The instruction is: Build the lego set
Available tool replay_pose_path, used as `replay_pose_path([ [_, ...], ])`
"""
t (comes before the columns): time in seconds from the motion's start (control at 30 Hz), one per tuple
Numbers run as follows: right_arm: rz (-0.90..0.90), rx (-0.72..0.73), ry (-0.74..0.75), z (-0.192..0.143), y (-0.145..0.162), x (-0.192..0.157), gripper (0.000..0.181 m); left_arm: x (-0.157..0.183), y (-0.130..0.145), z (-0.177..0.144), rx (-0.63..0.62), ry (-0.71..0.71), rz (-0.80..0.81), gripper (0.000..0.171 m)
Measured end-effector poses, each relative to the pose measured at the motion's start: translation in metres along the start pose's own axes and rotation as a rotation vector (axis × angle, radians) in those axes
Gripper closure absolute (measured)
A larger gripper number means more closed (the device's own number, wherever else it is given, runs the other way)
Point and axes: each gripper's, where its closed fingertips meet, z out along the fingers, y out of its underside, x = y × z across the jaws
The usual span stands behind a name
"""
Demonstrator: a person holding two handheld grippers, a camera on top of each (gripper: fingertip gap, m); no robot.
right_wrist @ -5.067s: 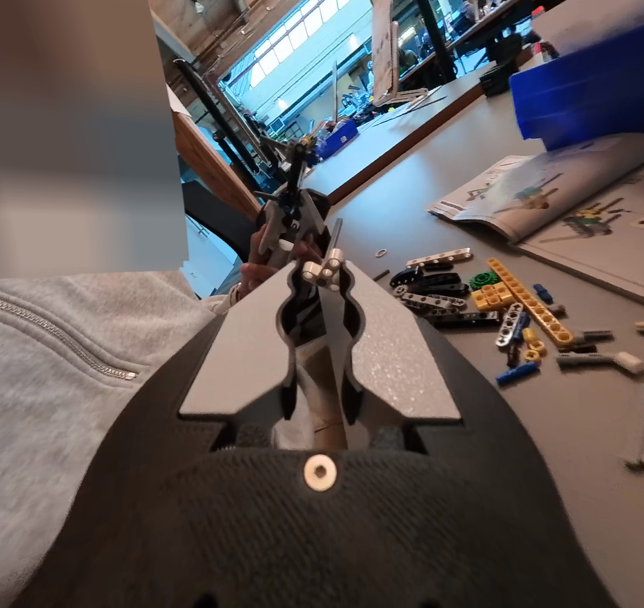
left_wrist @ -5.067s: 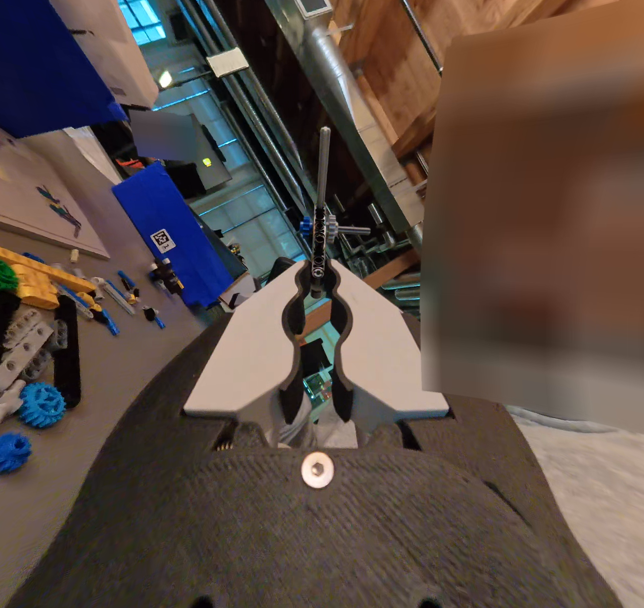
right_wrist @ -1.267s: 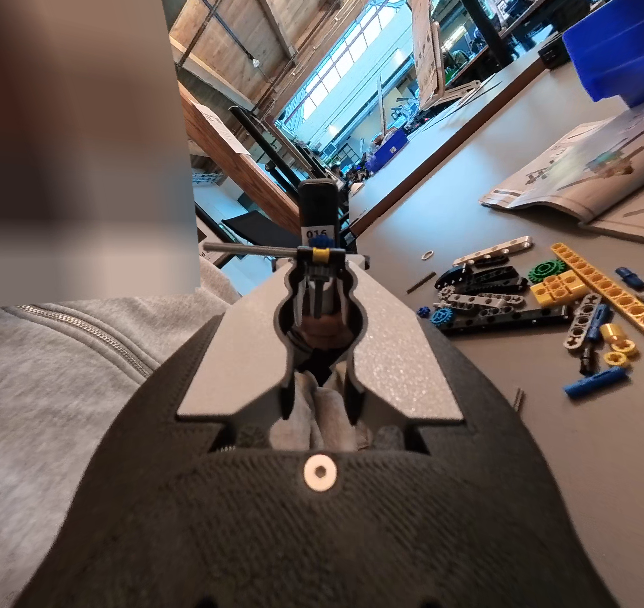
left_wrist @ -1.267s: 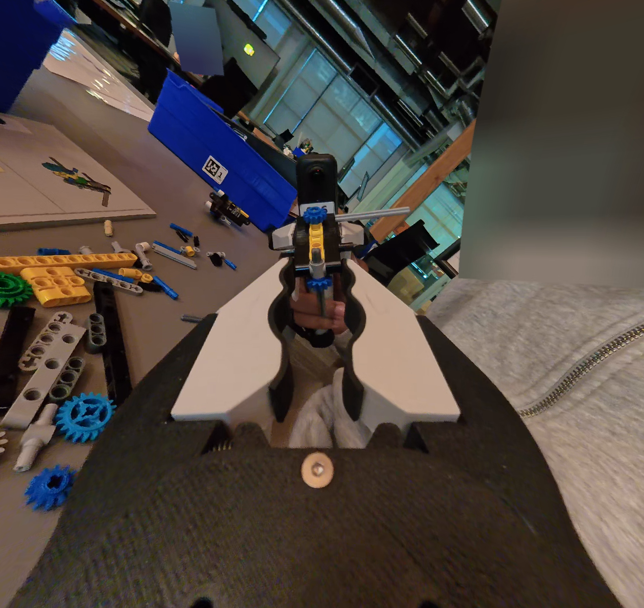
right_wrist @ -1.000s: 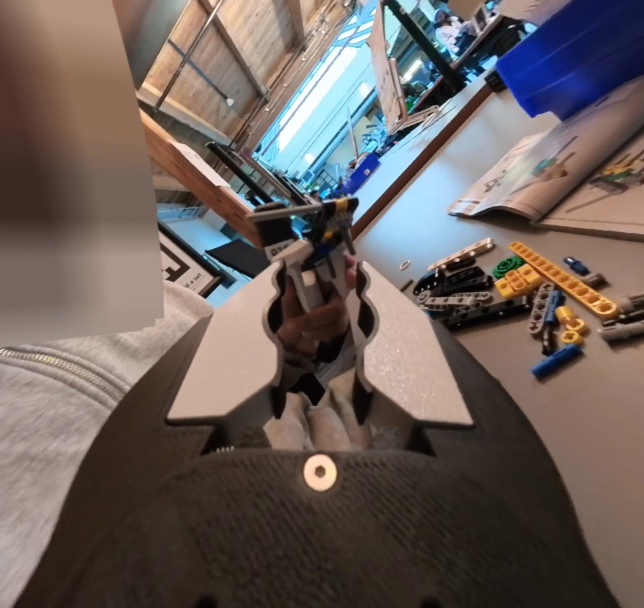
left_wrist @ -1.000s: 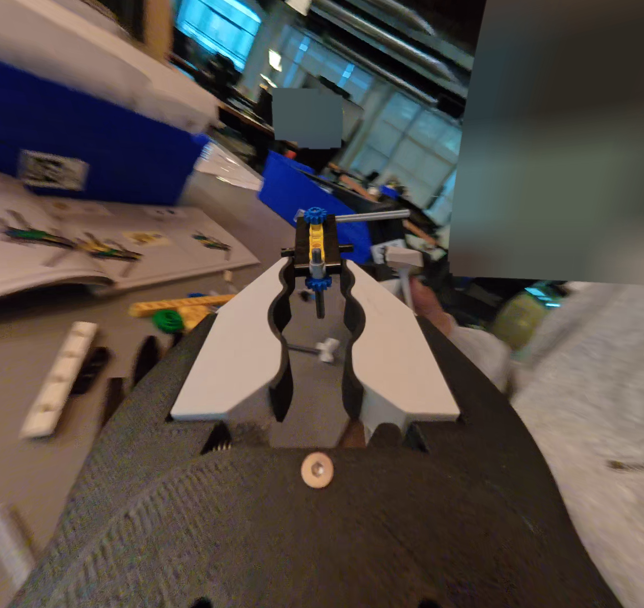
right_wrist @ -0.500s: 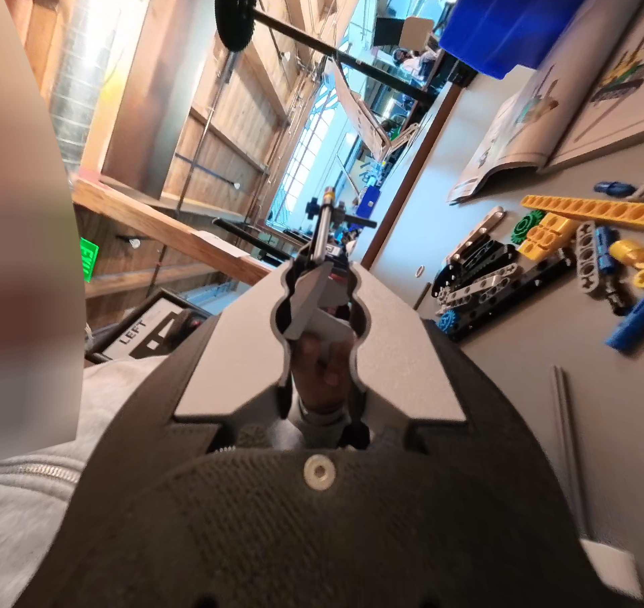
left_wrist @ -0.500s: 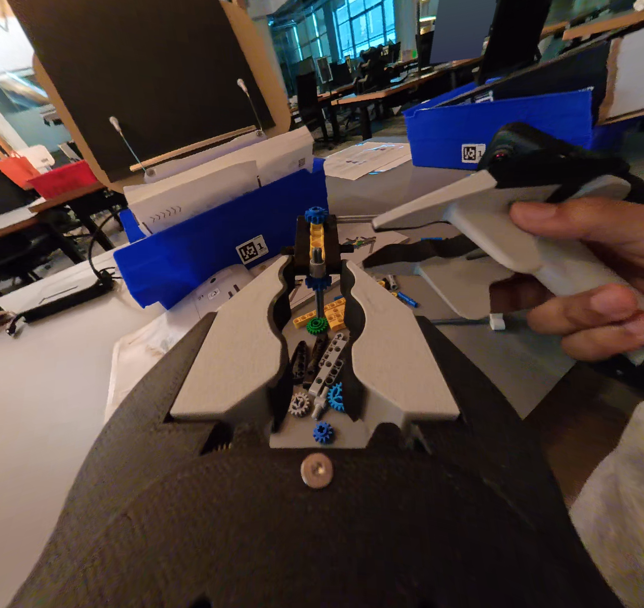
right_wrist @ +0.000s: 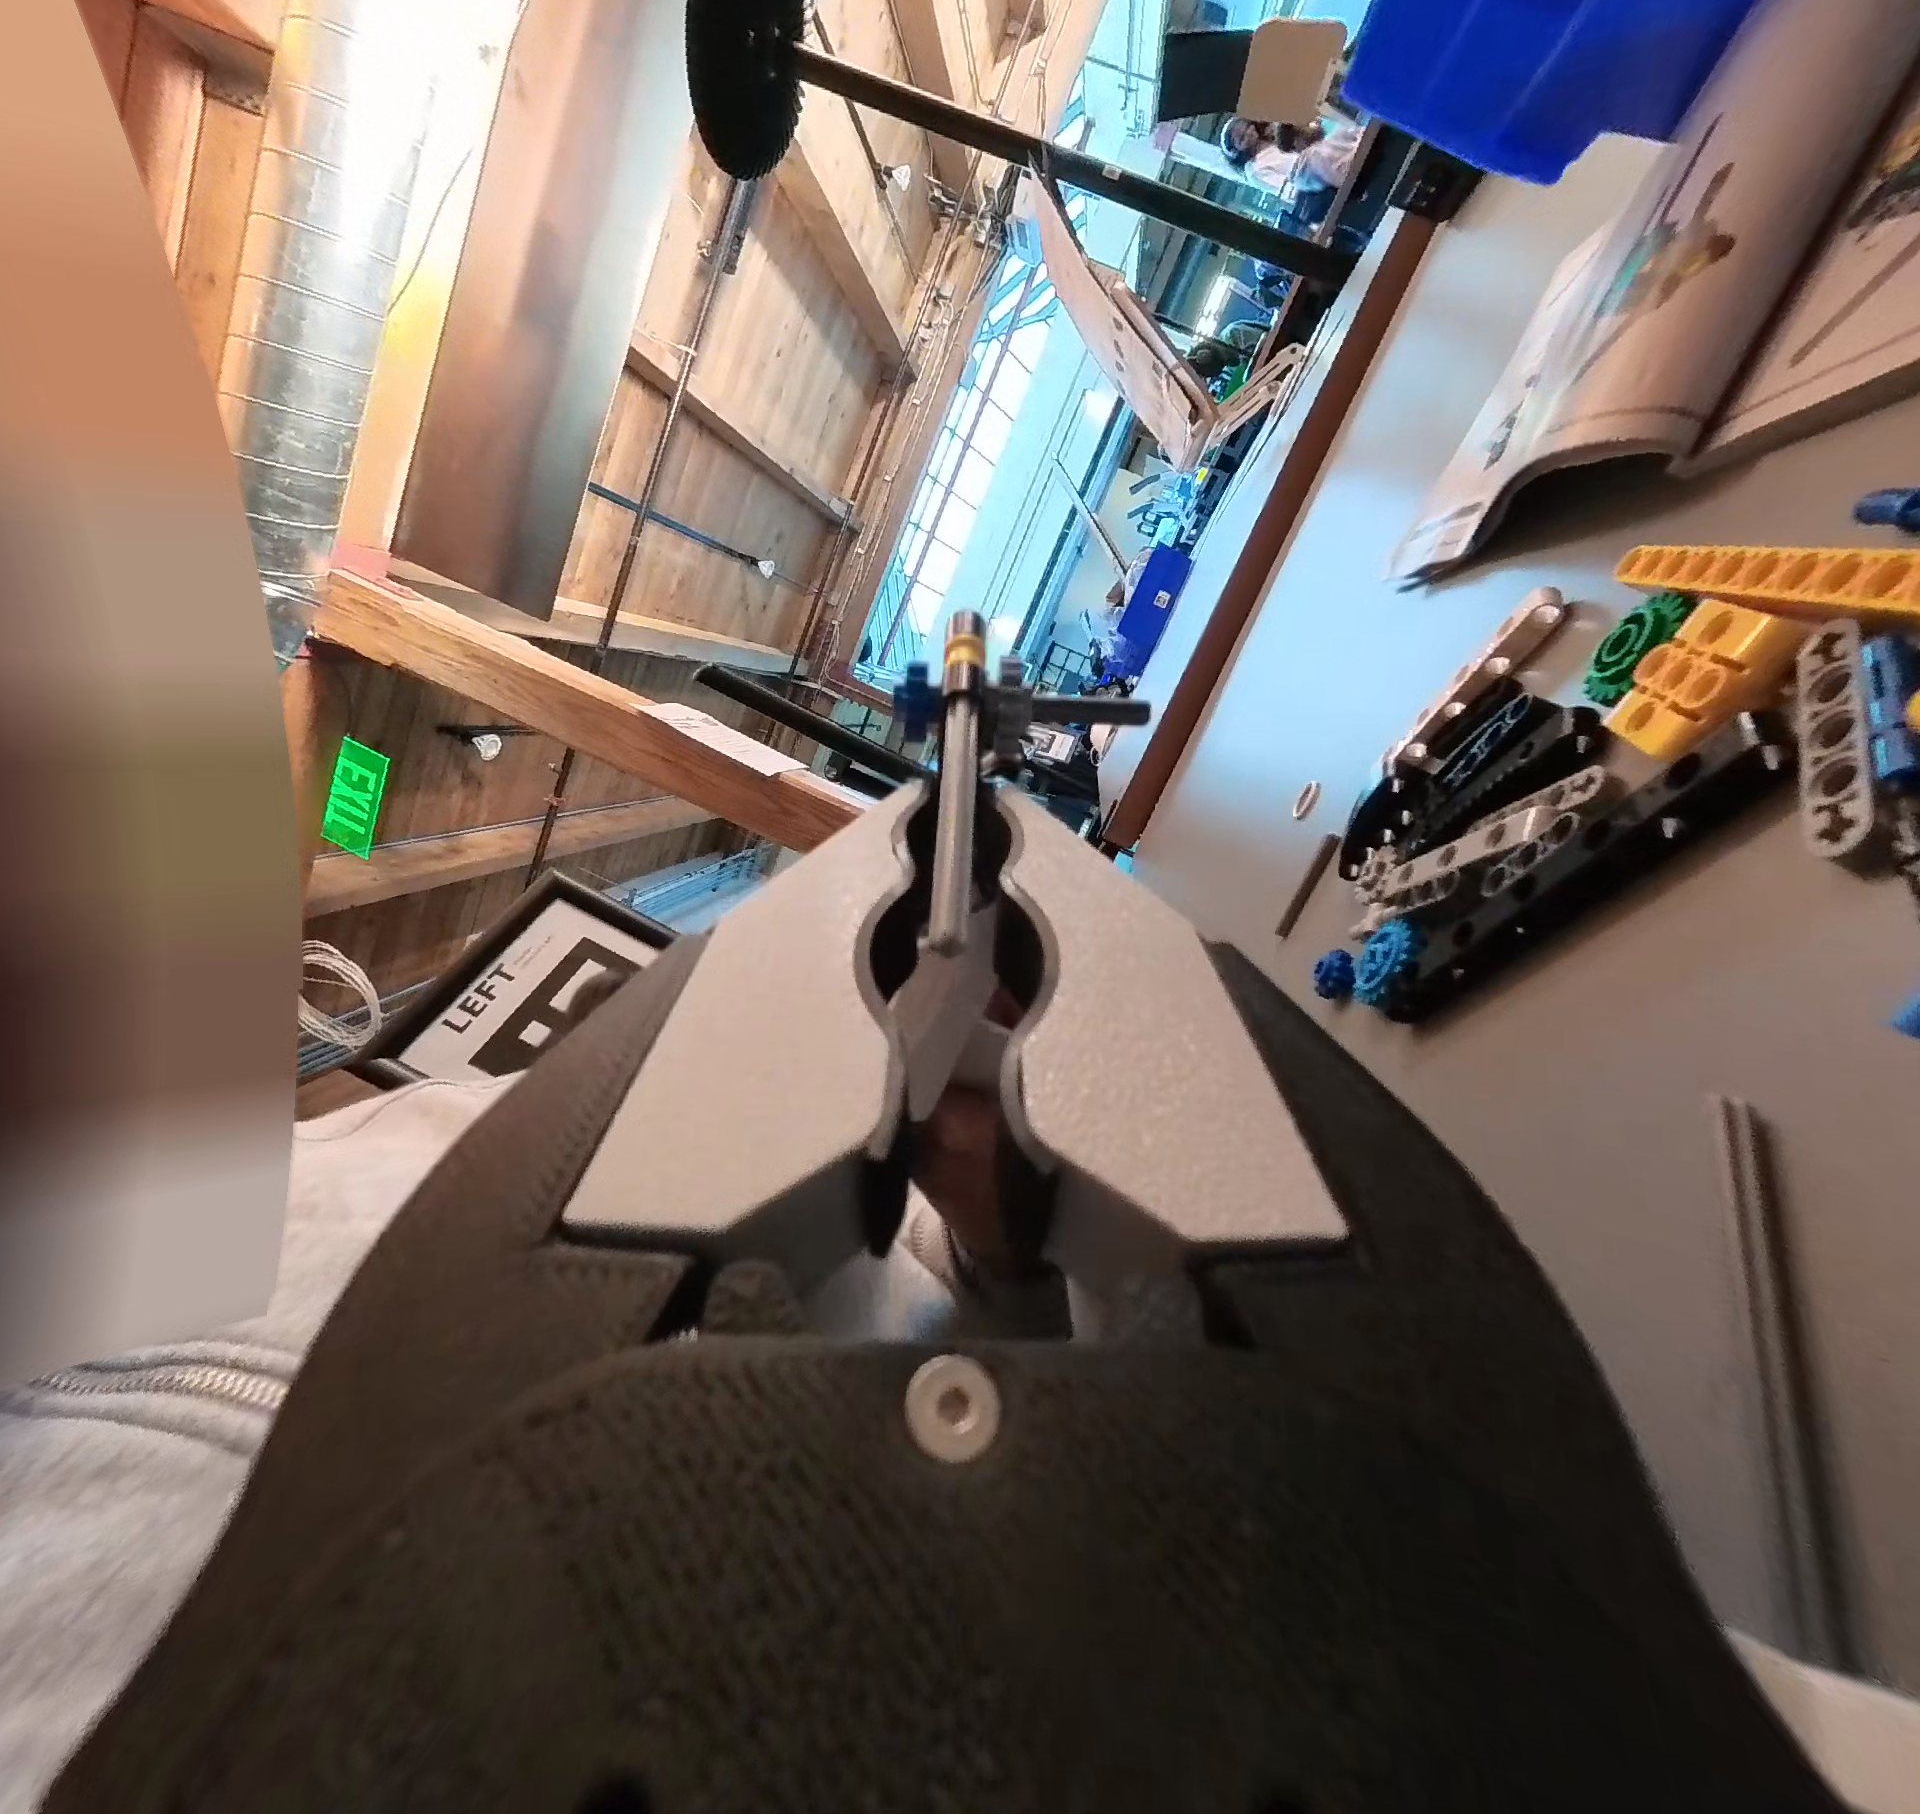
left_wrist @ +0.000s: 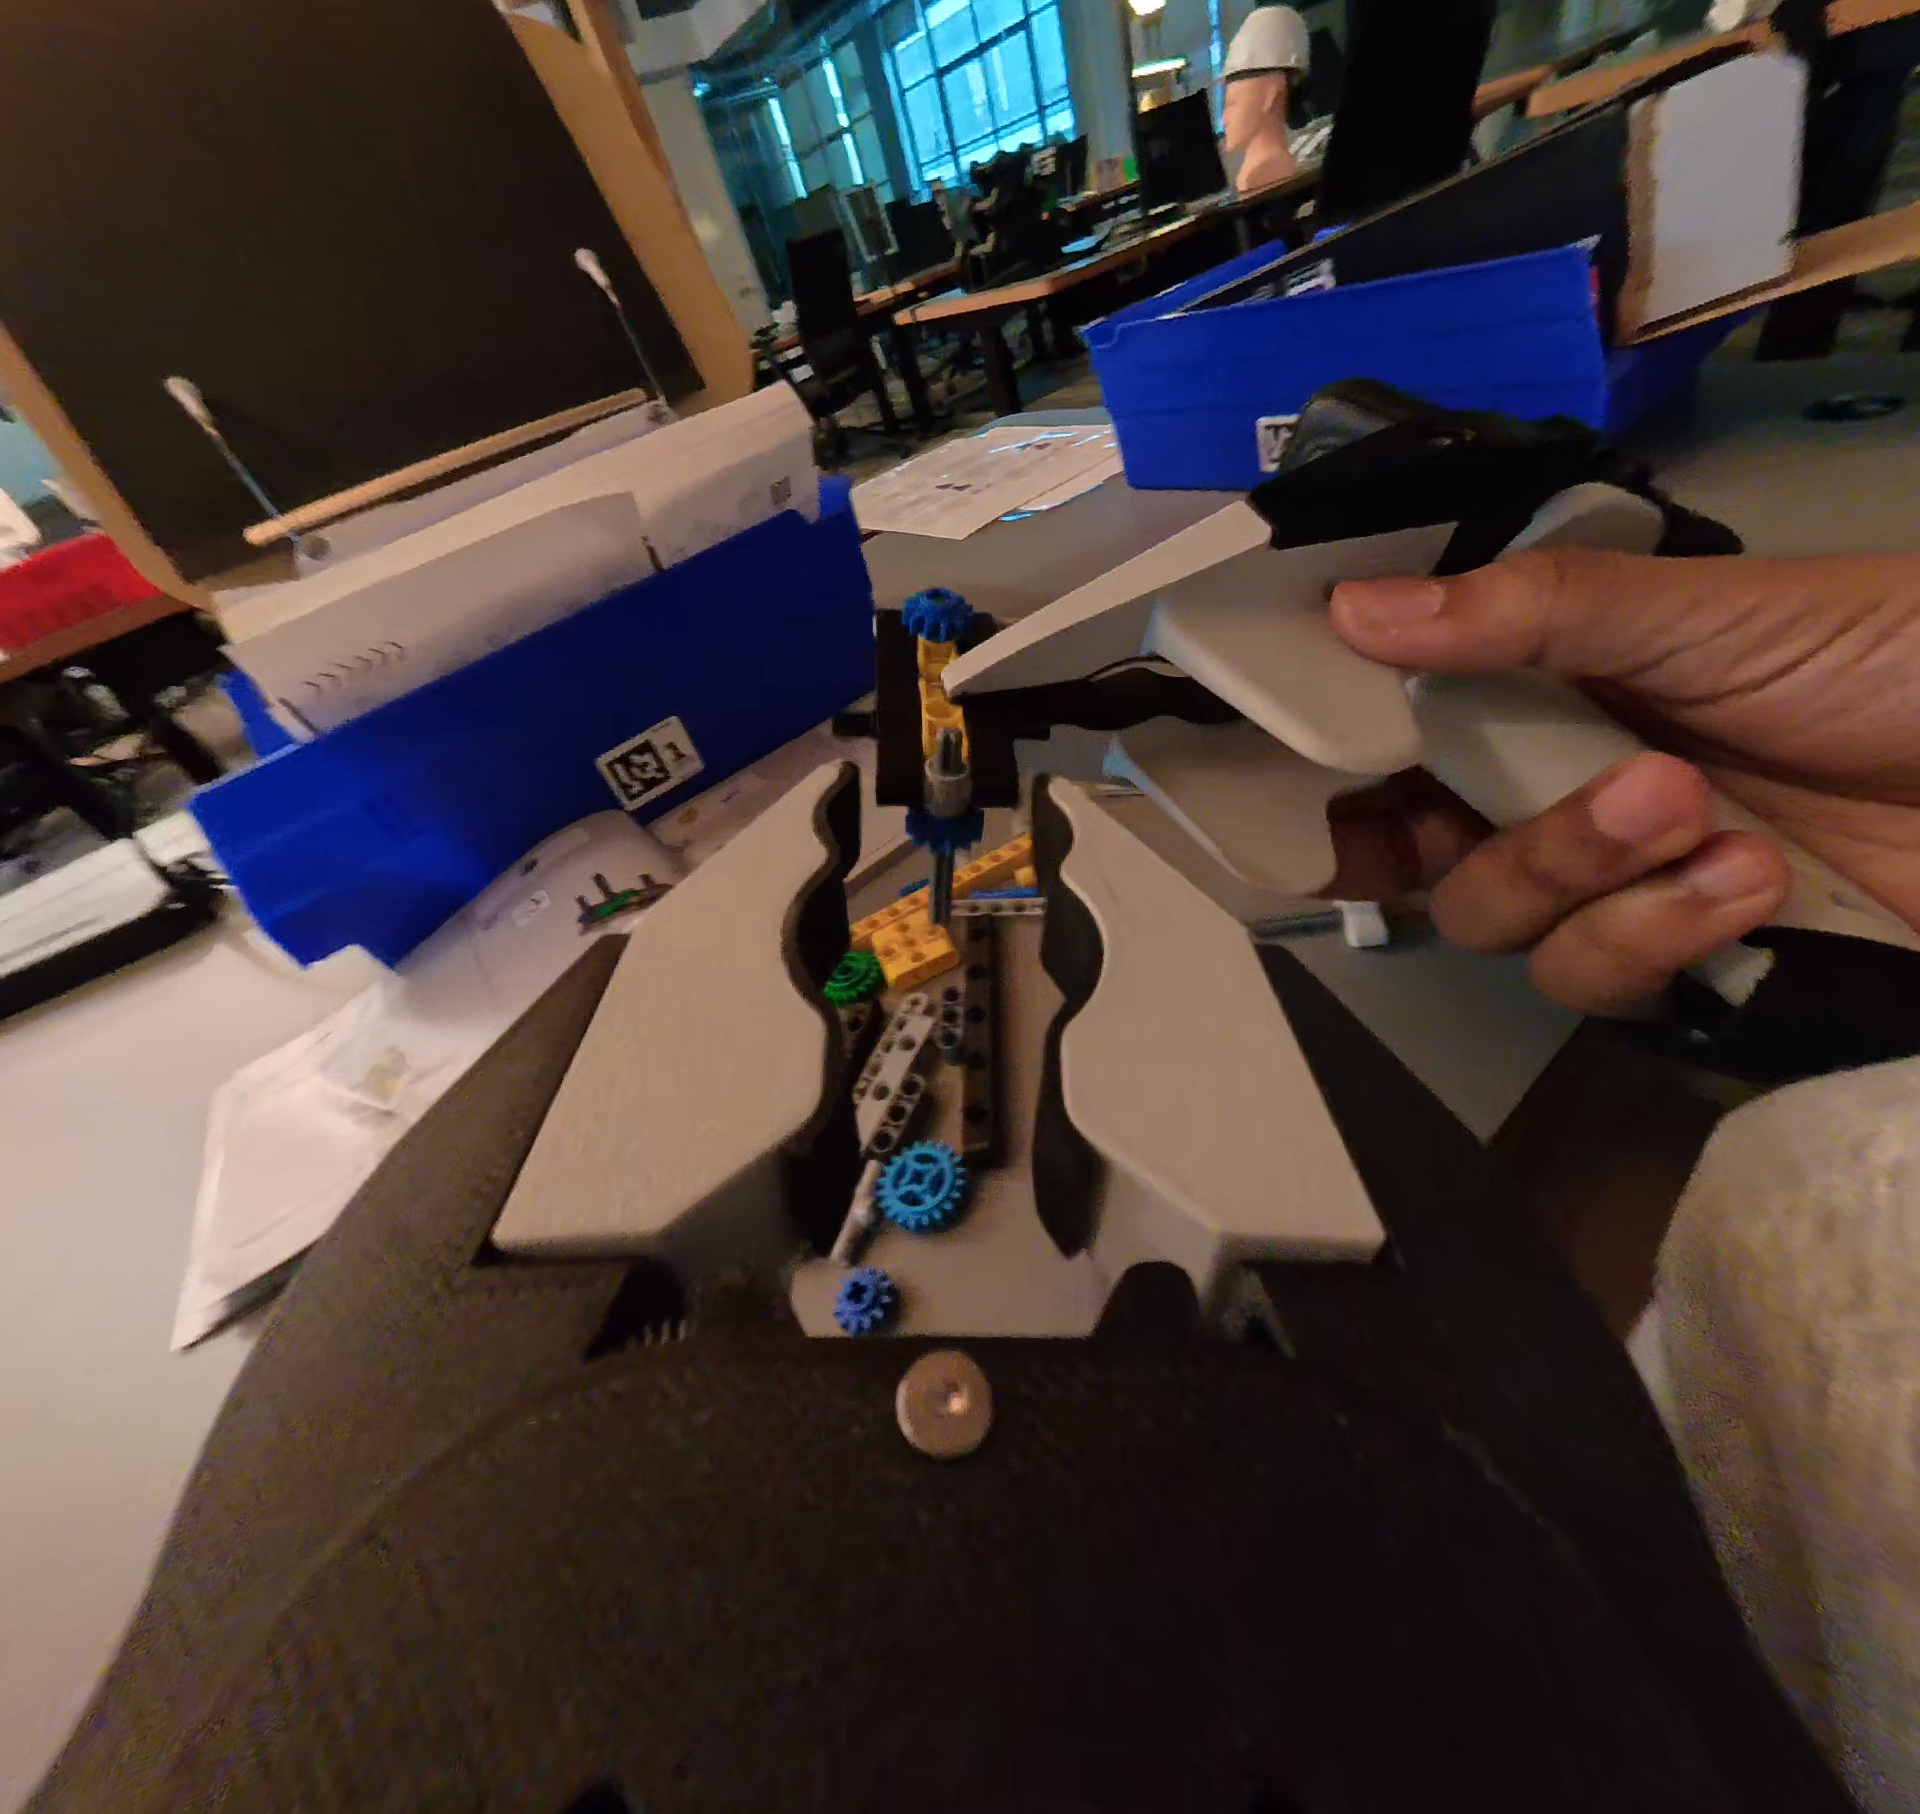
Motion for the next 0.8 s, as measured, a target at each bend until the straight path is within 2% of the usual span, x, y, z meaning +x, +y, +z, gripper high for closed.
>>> replay_pose_path([
  [0.13, -0.070, -0.046, 0.023, -0.010, -0.004, 0.000, 0.176, 0.006, -0.006, -0.005, 0.034, 0.148, -0.224, 0.122],
  [0.33, -0.289, -0.277, 0.115, -0.021, 0.006, 0.001, 0.176, 0.012, -0.010, -0.011, 0.001, 0.466, -0.693, 0.124],
  [0.43, -0.385, -0.392, 0.105, -0.024, 0.017, -0.005, 0.176, 0.018, -0.006, -0.015, -0.036, 0.609, -0.858, 0.128],
  [0.57, -0.415, -0.450, 0.066, -0.028, 0.022, -0.012, 0.176, 0.023, -0.007, -0.021, -0.049, 0.727, -0.970, 0.137],
  [0.8, -0.429, -0.547, 0.057, -0.030, 0.038, -0.009, 0.176, 0.035, -0.004, -0.025, -0.097, 0.794, -0.947, 0.144],
])
